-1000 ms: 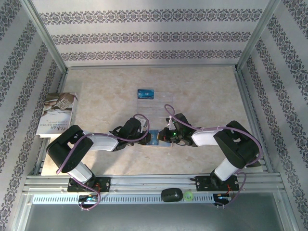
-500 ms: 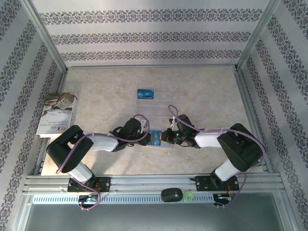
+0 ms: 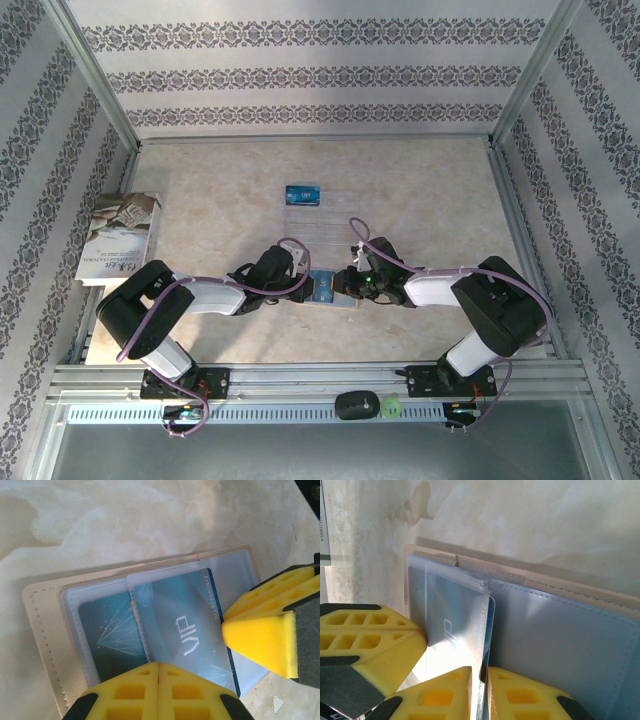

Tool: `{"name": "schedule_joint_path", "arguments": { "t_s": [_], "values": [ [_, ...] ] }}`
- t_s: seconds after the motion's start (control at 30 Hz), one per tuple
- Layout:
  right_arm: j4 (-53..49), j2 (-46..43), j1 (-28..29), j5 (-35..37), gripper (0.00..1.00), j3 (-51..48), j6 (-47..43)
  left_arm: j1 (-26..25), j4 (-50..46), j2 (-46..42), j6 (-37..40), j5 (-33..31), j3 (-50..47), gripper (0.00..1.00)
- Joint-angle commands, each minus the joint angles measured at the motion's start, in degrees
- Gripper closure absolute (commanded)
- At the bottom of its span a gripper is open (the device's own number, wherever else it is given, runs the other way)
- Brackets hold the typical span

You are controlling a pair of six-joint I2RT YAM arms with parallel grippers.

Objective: Take the credit cards out of the card holder

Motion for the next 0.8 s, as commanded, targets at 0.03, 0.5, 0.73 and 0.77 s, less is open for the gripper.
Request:
{"name": "schedule_joint_path", "arguments": {
  "t_s": [0.03, 0.5, 0.73, 0.77],
  "values": [
    [-0.9, -0.9, 0.0, 2.4, 0.82, -1.4, 0.1, 0.0, -3.7, 1.0, -0.4, -0.7, -2.0, 0.94],
    [-1.8, 0.4, 0.2, -0.9, 0.8, -1.4, -0.1, 0.0, -3.8, 0.9, -0.4, -0.7, -1.9, 0.95],
    [-3.7, 0.8, 0.5, -0.3, 0.9, -1.0, -0.4, 0.1, -3.6, 0.5, -0.5, -0.7, -2.2, 0.94],
    [-3.7, 0.9, 0.6, -0.3, 0.89, -0.9, -0.4, 0.0, -3.6, 0.6, -0.5, -0.7, -2.2, 0.95]
  ]
}}
